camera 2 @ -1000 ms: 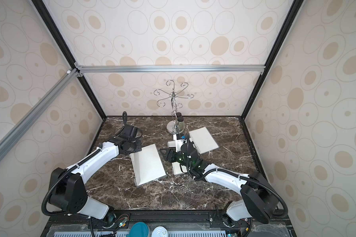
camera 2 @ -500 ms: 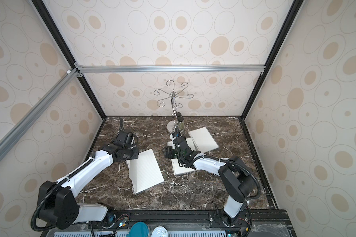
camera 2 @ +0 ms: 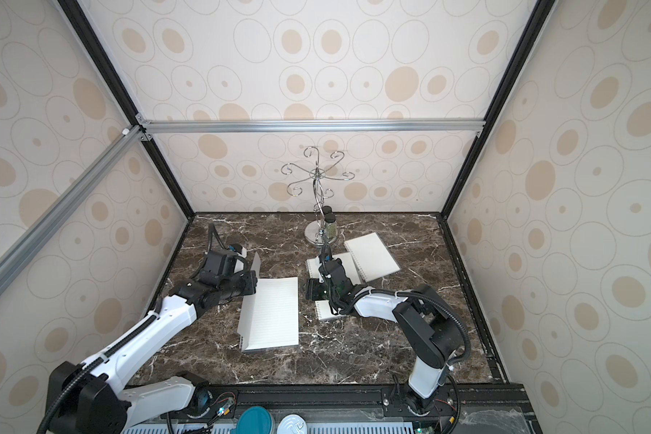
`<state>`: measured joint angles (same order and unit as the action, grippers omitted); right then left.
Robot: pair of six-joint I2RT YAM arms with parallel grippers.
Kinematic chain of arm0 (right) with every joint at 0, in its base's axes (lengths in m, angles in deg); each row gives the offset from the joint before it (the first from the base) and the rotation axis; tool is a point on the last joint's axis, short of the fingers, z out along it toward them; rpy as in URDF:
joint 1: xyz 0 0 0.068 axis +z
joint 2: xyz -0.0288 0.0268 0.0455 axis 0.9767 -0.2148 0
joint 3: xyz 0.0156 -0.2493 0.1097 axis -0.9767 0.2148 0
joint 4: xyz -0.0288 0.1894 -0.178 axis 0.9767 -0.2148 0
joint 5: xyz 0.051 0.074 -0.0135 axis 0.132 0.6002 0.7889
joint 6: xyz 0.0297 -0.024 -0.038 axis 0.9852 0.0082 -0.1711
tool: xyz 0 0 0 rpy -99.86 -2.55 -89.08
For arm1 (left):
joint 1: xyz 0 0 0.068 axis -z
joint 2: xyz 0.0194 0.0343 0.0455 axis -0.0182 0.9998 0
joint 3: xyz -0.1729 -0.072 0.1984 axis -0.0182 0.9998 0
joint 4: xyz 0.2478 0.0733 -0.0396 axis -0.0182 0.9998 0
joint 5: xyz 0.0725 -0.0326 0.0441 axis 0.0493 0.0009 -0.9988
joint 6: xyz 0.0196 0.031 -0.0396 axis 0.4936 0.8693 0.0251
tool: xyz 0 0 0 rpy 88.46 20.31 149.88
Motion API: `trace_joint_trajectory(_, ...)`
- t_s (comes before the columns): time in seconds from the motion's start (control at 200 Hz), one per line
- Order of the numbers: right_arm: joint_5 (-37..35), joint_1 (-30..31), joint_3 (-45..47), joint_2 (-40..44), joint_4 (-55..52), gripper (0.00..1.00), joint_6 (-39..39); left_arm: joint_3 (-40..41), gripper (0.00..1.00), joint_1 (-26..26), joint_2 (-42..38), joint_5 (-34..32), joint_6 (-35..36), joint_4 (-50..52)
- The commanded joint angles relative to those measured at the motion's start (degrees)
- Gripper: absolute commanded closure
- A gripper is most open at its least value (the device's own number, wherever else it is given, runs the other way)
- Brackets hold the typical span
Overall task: Tear off pages from different notebooks
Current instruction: Open the notebook at the center of the board.
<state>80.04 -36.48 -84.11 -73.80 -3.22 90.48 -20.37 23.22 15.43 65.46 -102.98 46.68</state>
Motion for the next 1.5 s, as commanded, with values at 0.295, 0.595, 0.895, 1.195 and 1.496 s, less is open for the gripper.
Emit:
trace_joint_trajectory(0.295, 0.18, -0.08, -1.95, -2.24, -0.76, 0.35, -1.57, 12.03, 1.00, 0.41, -8.06, -20.80, -3.67, -8.46)
trace_joint_trajectory(0.595, -4.81, 2.67, -12.24, -7.30, -12.18, 0.35, -7.11, 16.91, 1.00, 0.41, -11.14, -24.80, -3.44, -9.82)
trace_joint_trajectory(0.895, 0.36, 2.91, -13.75, -12.10, -9.67, 0.38, -1.56, 14.82, 1.00, 0.33, -12.28, -23.18, -7.38, -7.08)
trace_joint_trajectory(1.195, 7.75, 3.56, -11.25, -14.73, 0.18, 0.55, 8.29, 13.86, 1.00, 0.33, -10.11, -17.03, -8.54, -6.48)
trace_joint_trajectory(1.496, 3.84, 3.91, -8.24, -13.02, 1.03, 0.56, 10.06, 11.34, 1.00, 0.33, -7.82, -10.15, -10.08, -5.05)
